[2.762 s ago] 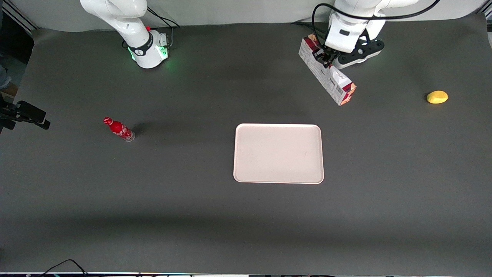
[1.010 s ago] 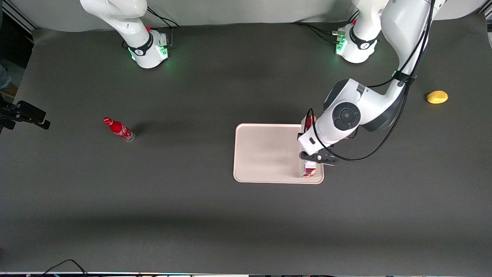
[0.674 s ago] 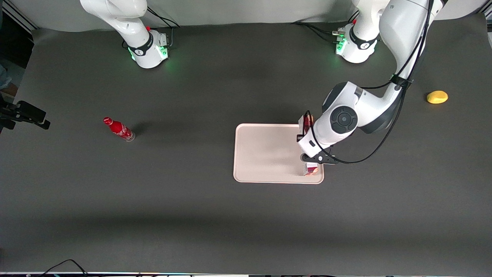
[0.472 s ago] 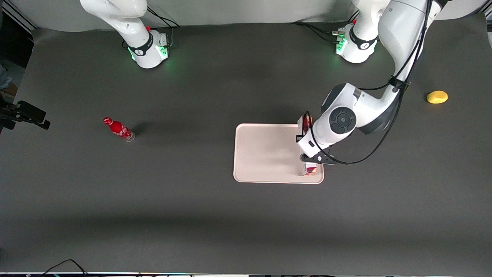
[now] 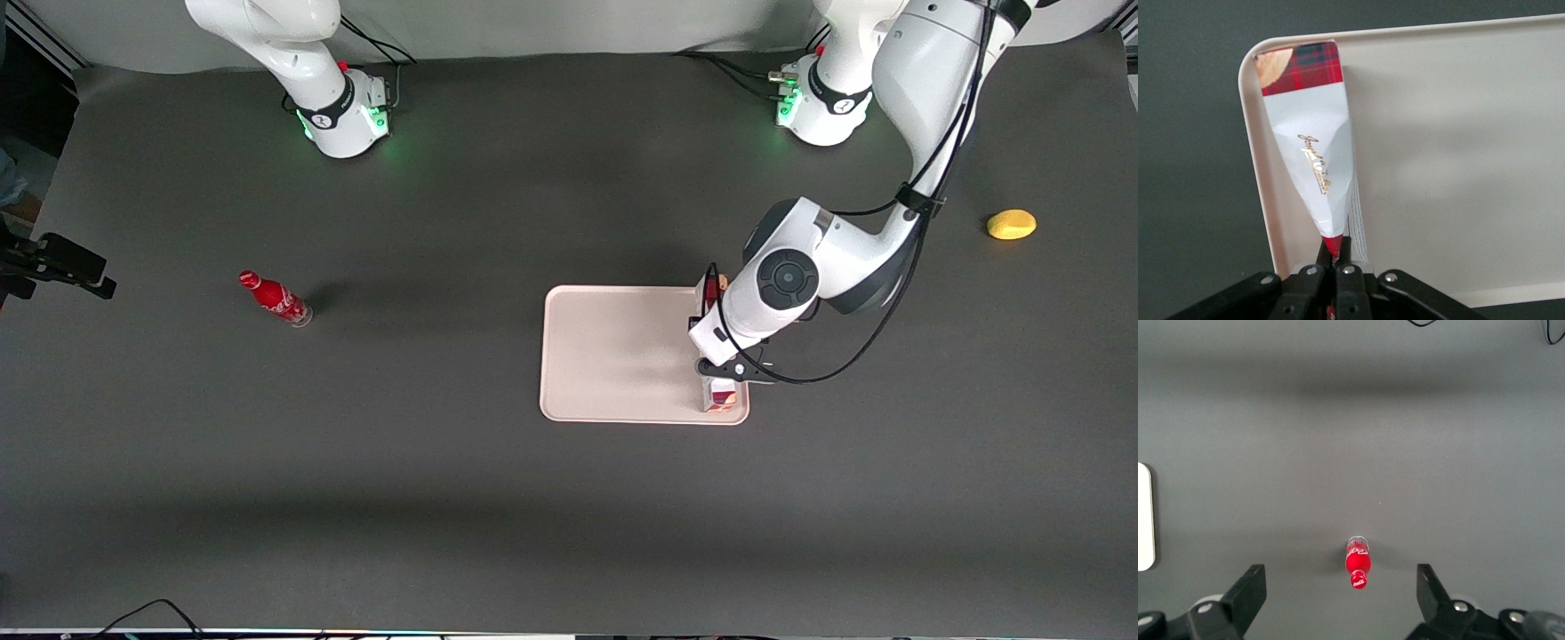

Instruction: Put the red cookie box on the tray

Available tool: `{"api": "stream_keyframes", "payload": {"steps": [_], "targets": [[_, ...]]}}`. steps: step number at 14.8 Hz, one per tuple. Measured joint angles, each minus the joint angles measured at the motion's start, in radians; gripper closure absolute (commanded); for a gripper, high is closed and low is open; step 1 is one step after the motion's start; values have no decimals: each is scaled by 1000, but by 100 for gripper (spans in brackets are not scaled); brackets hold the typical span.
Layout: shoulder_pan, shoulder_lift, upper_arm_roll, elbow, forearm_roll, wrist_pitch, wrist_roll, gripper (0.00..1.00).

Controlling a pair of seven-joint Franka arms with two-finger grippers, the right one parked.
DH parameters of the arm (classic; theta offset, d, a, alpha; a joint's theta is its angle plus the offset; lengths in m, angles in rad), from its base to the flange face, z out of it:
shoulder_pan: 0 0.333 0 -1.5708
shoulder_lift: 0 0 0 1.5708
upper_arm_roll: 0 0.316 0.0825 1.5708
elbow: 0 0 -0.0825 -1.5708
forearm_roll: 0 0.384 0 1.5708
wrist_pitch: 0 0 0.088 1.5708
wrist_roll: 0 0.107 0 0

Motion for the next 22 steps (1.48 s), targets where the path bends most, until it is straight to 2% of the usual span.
{"api": "stream_keyframes", "payload": {"steps": [2, 3, 4, 5, 7, 19, 22], "targets": [[0, 2, 7, -1, 4, 7, 0, 100], [0, 5, 10, -1, 4, 9, 0, 79], [0, 10, 12, -1, 5, 13, 0, 25], [0, 14, 12, -1, 5, 17, 0, 4], [0, 16, 12, -1, 5, 18, 0, 0], [0, 14, 12, 17, 6, 19, 0, 0], [0, -32, 10, 75, 11, -79, 26, 0]]}}
